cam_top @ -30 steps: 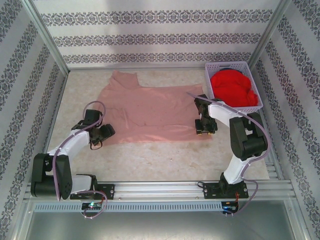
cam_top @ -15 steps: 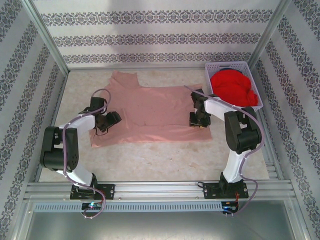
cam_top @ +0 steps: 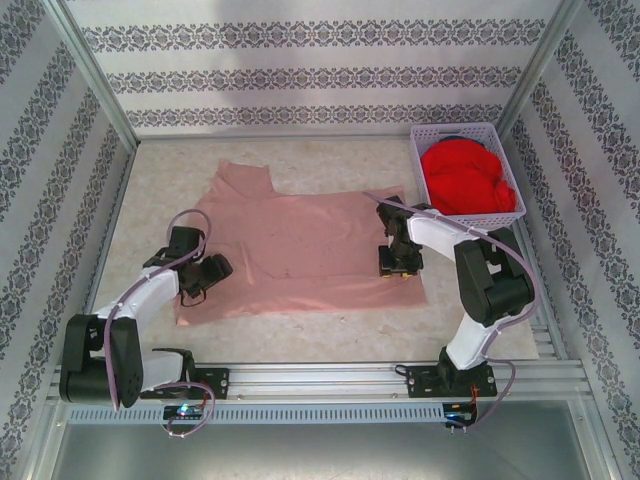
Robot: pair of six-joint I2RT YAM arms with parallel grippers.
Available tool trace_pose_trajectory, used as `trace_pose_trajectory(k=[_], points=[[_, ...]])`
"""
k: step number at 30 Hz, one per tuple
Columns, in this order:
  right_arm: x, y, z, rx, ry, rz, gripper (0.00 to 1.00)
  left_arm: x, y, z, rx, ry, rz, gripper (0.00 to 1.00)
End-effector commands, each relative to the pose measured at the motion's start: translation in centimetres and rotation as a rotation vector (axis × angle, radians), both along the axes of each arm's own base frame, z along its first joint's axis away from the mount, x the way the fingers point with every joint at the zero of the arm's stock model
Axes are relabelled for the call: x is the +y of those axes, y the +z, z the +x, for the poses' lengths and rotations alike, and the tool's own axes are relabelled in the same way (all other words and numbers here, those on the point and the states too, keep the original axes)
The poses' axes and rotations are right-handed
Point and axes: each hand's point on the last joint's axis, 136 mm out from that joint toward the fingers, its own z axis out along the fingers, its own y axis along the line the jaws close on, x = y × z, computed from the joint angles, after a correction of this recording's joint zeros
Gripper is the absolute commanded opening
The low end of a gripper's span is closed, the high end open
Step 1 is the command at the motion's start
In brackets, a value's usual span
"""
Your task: Fold the inside-out t-shirt
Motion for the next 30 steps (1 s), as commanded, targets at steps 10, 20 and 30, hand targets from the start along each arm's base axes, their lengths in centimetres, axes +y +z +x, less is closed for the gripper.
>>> trace_pose_trajectory(k=[10, 20, 30], points=[[4.6, 9.5, 11.1, -0.432, 0.068, 0.166, 0.51, 5.8, 7.6, 23.3, -0.293, -0.098, 0.164, 0.71], [4.4, 8.7, 11.5, -0.425, 0.065, 0.172, 0.51, 6.8, 4.1, 30.1, -0.151, -0.350, 0.175, 0.70], [5.4, 8.2, 11.7, -0.406, 0.077, 0.191, 0.50, 7.0, 0.3, 32.8, -0.099, -0.426, 0.132, 0.55]])
